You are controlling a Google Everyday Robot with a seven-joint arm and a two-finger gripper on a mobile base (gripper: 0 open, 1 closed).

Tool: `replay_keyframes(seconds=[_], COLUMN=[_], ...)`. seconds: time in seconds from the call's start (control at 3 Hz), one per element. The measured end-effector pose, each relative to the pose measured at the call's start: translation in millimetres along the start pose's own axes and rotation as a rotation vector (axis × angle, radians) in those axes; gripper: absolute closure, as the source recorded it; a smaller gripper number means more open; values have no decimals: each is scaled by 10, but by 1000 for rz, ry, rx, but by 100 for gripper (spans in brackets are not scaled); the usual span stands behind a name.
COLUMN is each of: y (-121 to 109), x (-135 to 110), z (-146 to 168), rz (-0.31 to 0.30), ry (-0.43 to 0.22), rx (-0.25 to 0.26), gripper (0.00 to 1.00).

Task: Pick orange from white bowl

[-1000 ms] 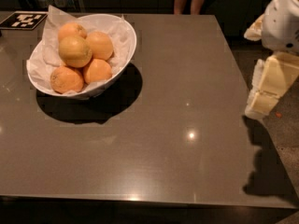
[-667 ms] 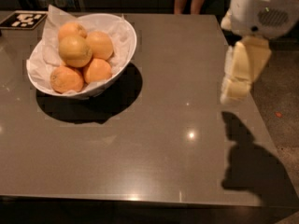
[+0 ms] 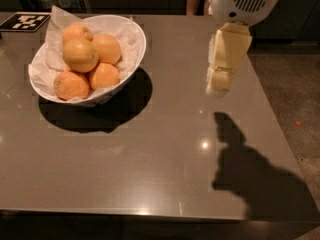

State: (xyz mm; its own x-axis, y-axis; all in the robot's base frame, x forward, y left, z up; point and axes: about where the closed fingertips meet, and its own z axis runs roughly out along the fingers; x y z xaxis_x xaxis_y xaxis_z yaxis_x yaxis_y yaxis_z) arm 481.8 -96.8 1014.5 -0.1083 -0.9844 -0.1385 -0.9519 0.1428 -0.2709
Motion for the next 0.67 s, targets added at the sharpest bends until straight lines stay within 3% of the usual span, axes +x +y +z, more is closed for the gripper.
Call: replay_keyframes(seconds=[0.33,0.67], y=[-20,-107], x=[-290,-761], z=[6,54], rz=[-36,-93], ry=[-17,4], rx=[39,50], gripper=[0,0])
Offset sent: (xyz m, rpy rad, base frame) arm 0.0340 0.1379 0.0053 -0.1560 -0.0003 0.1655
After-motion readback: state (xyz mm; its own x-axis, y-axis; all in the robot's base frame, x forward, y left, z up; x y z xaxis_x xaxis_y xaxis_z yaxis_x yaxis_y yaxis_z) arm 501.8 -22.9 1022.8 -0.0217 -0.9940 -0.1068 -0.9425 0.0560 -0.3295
